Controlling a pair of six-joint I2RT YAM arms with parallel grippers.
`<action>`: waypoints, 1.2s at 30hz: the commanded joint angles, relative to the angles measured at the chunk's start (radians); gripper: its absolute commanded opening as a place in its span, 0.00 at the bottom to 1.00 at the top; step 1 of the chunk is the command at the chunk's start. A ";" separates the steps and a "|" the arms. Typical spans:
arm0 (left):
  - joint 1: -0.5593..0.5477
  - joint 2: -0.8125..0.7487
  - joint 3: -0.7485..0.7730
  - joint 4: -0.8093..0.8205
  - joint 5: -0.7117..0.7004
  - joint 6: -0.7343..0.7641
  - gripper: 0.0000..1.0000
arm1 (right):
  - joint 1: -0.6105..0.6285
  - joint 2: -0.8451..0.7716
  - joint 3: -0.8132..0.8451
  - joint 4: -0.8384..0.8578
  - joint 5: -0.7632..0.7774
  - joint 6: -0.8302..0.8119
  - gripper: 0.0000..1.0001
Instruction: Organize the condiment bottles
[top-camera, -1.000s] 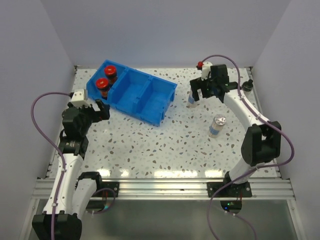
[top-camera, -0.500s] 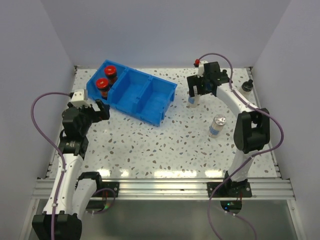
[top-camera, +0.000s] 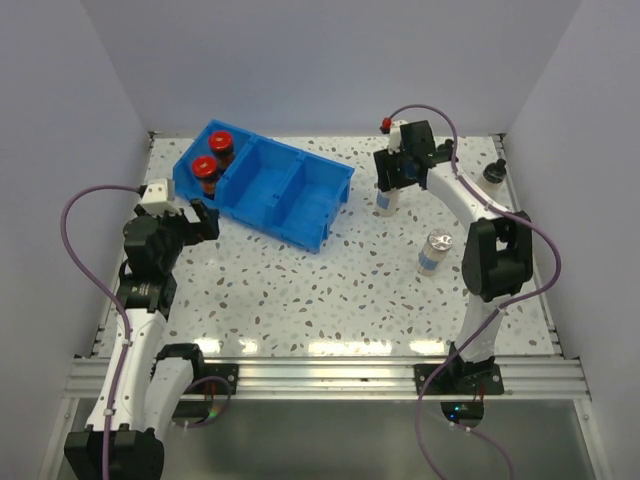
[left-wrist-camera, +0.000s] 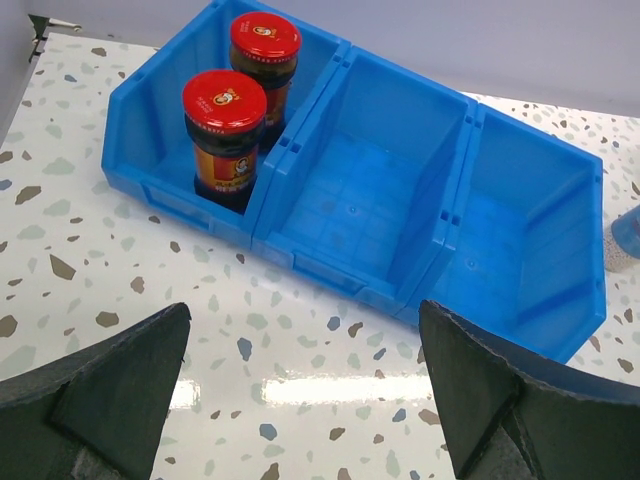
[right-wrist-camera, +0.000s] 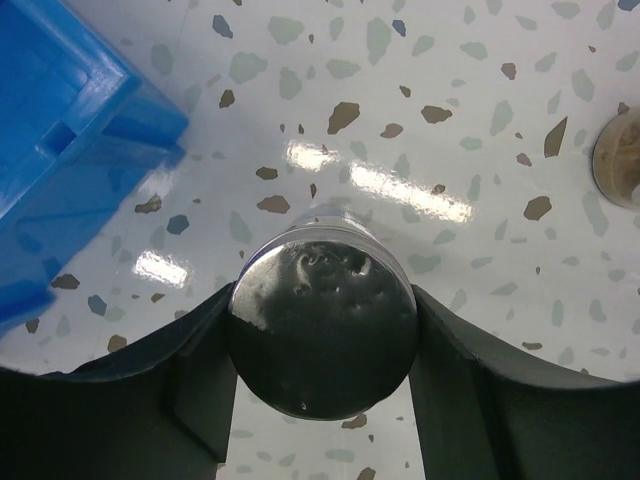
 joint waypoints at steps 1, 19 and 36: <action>0.004 -0.017 0.001 0.027 -0.003 0.003 1.00 | 0.011 -0.070 0.072 -0.020 -0.017 -0.058 0.00; 0.005 -0.009 0.001 0.029 -0.009 0.004 1.00 | 0.199 -0.087 0.443 -0.086 -0.146 -0.204 0.00; 0.005 -0.014 0.002 0.029 -0.003 0.007 1.00 | 0.255 0.240 0.580 -0.090 -0.233 -0.201 0.00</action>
